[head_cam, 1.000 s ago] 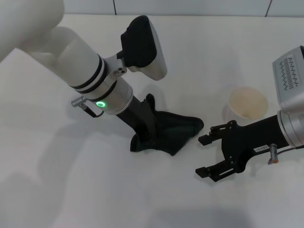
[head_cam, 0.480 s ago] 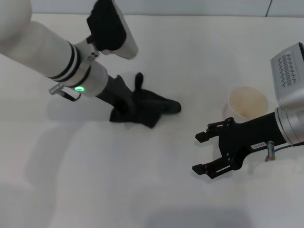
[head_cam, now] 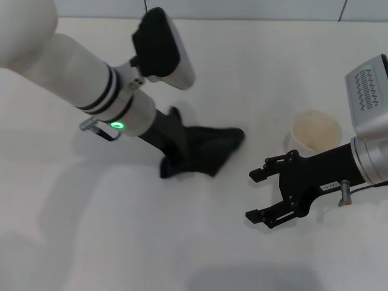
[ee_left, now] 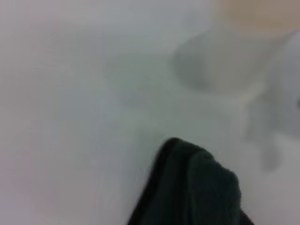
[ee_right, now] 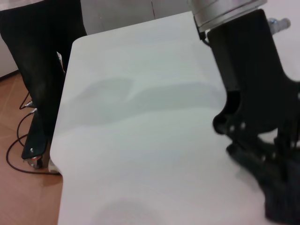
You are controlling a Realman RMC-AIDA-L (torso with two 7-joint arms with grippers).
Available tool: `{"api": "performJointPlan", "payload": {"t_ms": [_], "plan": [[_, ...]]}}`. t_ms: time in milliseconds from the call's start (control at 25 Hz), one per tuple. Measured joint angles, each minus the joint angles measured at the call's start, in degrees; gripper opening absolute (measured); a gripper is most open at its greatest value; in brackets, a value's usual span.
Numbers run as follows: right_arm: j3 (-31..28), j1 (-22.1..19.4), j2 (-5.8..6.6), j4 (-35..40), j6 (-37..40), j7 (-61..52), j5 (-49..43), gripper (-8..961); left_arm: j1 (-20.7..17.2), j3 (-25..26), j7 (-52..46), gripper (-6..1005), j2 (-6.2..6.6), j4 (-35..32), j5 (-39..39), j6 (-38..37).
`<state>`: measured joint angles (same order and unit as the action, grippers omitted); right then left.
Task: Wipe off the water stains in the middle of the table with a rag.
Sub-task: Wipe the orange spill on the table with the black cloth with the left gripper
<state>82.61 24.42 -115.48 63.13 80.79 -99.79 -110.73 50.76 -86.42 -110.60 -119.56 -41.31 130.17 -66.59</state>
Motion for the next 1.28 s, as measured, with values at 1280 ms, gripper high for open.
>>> {"api": "performJointPlan", "payload": {"t_ms": [1280], "plan": [[0.8,-0.5,-0.01,0.4,0.4,0.6,0.6,842,-4.7,0.2,1.1,164,0.08,-7.5,-2.4,-2.9]]}}
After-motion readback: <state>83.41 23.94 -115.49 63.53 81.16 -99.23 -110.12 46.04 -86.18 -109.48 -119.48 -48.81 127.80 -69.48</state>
